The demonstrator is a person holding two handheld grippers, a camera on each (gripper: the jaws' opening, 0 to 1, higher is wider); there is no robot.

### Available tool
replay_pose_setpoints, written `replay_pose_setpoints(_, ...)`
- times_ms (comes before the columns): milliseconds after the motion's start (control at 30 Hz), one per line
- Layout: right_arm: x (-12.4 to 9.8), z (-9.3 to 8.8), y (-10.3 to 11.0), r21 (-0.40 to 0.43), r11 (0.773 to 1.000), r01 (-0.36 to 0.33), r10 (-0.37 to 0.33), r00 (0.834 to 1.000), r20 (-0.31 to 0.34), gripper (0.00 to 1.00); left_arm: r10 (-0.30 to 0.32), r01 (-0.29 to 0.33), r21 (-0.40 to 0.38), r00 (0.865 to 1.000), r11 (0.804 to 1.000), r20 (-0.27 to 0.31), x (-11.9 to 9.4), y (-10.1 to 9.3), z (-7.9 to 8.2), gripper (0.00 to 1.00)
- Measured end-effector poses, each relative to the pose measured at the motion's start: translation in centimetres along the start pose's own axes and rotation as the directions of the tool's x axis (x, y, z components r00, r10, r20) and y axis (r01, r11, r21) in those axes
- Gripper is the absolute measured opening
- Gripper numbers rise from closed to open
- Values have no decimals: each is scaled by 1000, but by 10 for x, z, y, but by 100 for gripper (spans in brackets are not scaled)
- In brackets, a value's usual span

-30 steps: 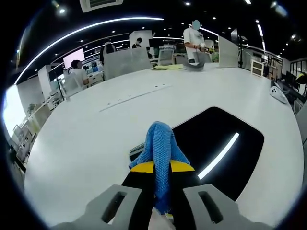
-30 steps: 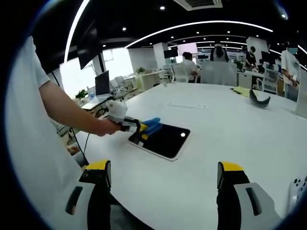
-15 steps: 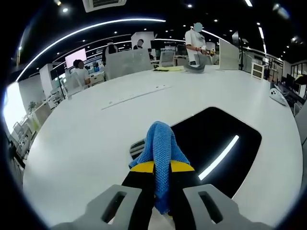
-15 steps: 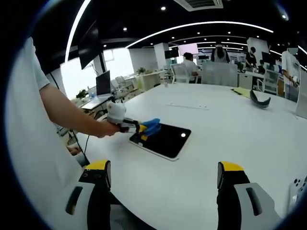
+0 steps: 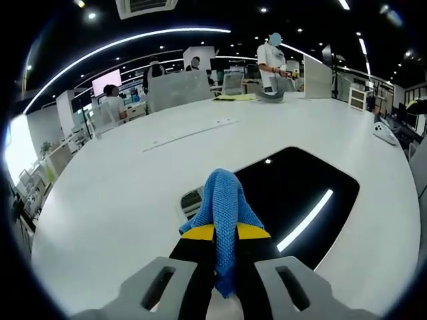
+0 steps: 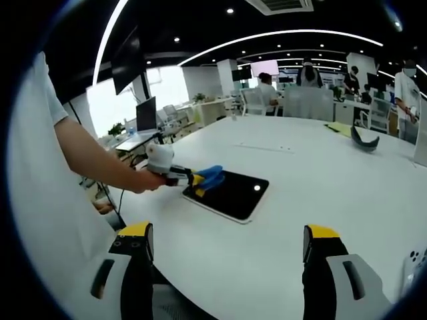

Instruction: Wipe the mirror surface with the cleaning cloth until all visible marks leave the cleaned area.

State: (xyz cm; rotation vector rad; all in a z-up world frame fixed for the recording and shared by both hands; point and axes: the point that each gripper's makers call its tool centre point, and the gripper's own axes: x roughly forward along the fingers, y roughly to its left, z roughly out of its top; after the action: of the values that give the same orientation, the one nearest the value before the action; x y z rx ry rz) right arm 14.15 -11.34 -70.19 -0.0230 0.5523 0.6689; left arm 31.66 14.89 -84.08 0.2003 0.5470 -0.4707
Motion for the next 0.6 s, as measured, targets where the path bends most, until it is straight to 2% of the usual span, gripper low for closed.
replay_pose_setpoints(600,-2,-1,4,-1,1000,-6,6,1000,10,92,9,-9,25,1000,1000,-5,-15,-5,-10,7)
